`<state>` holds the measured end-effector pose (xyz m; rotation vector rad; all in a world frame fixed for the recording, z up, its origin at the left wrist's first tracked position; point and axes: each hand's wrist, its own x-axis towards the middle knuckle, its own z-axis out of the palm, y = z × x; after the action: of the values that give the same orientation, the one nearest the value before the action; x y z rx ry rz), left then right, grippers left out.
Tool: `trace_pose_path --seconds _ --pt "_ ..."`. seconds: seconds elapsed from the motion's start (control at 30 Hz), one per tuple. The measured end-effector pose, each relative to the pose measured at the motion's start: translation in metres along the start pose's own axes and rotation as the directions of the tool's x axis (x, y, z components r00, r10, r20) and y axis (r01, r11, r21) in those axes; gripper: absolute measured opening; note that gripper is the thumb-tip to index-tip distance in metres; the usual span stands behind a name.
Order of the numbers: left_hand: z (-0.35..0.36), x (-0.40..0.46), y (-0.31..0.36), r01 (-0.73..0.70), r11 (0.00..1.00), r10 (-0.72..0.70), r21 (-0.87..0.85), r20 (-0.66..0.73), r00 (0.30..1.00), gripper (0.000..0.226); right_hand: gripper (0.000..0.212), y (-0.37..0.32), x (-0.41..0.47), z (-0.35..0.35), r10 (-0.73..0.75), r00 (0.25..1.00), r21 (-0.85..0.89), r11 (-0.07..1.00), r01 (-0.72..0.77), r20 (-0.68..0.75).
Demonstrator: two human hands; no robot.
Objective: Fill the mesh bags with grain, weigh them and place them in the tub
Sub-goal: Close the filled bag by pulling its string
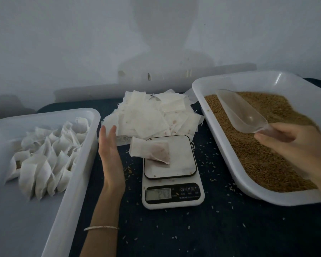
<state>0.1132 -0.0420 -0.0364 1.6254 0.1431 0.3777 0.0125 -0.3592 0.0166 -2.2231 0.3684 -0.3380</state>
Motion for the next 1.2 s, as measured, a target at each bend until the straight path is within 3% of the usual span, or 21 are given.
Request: trace_pose_path --seconds 0.27,0.4,0.63,0.77,0.93,1.03,1.2 --pt "-0.018 -0.009 -0.002 -0.011 0.979 0.015 -0.204 0.018 1.000 0.055 0.021 0.009 0.003 0.003 0.007 0.999 -0.047 0.999 -0.009 -0.035" --pt "-0.020 -0.015 0.000 -0.069 0.989 0.063 -0.130 -0.048 0.997 0.024 0.020 0.009 0.002 0.003 0.028 0.998 -0.054 0.998 -0.031 -0.056" --pt "-0.018 -0.020 -0.003 -0.096 0.990 0.090 -0.107 -0.062 0.994 0.013 0.023 0.013 0.002 0.002 0.048 0.996 -0.095 0.994 -0.055 -0.069" --pt "-0.019 -0.022 -0.006 -0.080 0.997 0.080 0.023 -0.014 0.997 0.005 0.023 0.018 0.005 0.004 0.049 0.996 -0.136 0.989 -0.059 -0.073" --pt "-0.012 -0.020 -0.011 -0.081 0.930 -0.035 0.360 0.305 0.952 0.024 0.046 0.022 0.013 0.012 0.083 0.996 -0.333 0.940 -0.076 0.008" --pt "-0.001 -0.019 -0.003 -0.088 0.906 -0.030 0.413 0.270 0.962 0.034 0.055 0.016 0.012 0.014 0.130 0.988 -0.412 0.907 -0.084 0.085" --pt "0.005 -0.028 0.046 -0.195 0.902 0.098 0.385 0.257 0.961 0.034 0.067 0.005 0.010 0.011 0.184 0.964 -0.496 0.866 -0.066 0.193"
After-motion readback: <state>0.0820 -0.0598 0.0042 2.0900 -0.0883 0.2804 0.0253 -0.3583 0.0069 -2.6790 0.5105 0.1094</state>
